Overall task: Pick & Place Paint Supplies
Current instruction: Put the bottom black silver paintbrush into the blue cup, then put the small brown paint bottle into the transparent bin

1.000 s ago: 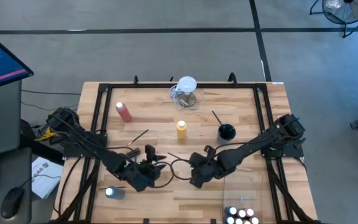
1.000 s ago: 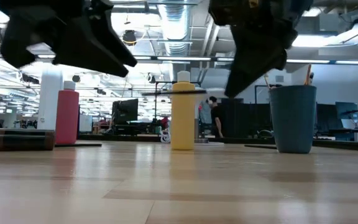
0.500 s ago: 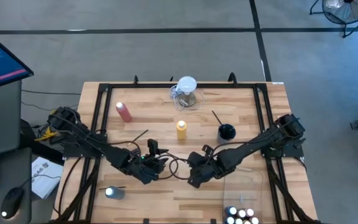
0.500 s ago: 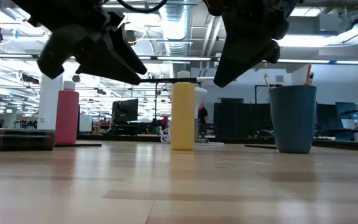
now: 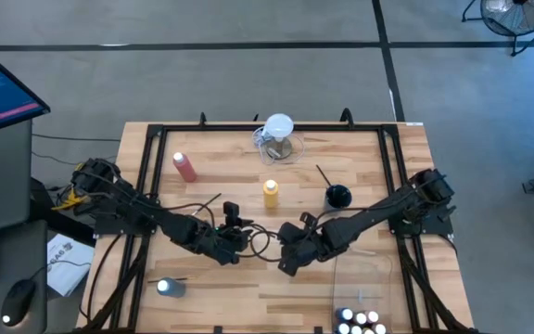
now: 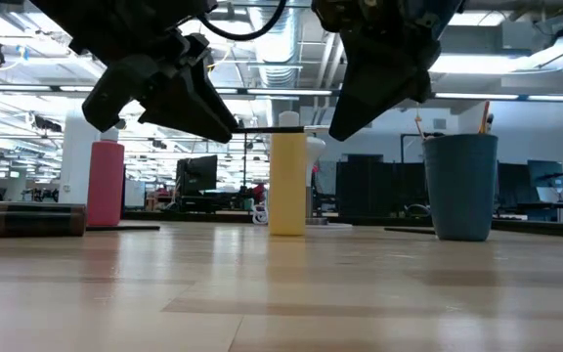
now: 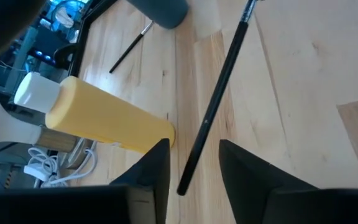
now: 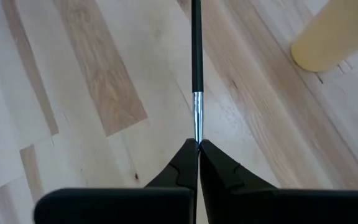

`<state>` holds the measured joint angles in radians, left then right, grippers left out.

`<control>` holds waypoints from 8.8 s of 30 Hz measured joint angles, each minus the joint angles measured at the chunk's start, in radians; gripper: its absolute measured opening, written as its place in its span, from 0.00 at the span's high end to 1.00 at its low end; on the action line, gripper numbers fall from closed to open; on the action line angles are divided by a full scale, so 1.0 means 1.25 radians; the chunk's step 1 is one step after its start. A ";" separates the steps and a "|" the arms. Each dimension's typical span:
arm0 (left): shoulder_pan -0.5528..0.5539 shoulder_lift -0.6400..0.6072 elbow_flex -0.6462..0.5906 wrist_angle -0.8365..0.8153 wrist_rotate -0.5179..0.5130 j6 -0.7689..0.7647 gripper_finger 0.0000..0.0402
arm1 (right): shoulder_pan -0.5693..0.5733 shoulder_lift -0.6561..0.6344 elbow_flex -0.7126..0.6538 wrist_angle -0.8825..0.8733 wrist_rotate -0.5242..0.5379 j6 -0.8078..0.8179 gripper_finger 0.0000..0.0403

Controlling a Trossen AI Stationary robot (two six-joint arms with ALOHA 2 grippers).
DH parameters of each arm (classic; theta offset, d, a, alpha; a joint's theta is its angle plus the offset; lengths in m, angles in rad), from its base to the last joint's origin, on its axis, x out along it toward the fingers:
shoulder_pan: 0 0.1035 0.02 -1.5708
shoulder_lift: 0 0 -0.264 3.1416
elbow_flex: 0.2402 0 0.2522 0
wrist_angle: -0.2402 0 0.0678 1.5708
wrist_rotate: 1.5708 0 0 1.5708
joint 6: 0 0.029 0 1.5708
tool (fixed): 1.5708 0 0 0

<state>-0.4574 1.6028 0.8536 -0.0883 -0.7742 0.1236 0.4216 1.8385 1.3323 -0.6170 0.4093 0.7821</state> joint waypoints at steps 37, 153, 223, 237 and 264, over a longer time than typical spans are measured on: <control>0.026 -0.001 0.000 -0.036 0.066 0.024 0.53 | -0.005 0.000 0.000 0.003 -0.011 -0.026 1.00; -0.101 -0.089 -0.157 0.732 0.302 0.015 1.00 | 0.118 -0.052 0.082 0.689 0.126 -0.837 0.97; -0.132 -0.251 -0.209 0.717 0.168 0.065 0.40 | 0.216 -0.776 -0.629 0.253 0.679 -0.180 1.00; -0.125 -0.251 -0.209 0.717 0.180 0.070 0.41 | 0.146 -0.684 -0.629 0.181 0.612 -0.078 1.00; -0.113 -0.251 -0.209 0.719 0.180 0.087 0.41 | 0.139 -0.682 -0.629 0.220 0.637 -0.048 0.51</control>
<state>-0.5987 1.2892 0.5926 0.8104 -0.5491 0.2317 0.5949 0.9863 0.5461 -0.3426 1.2052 0.7220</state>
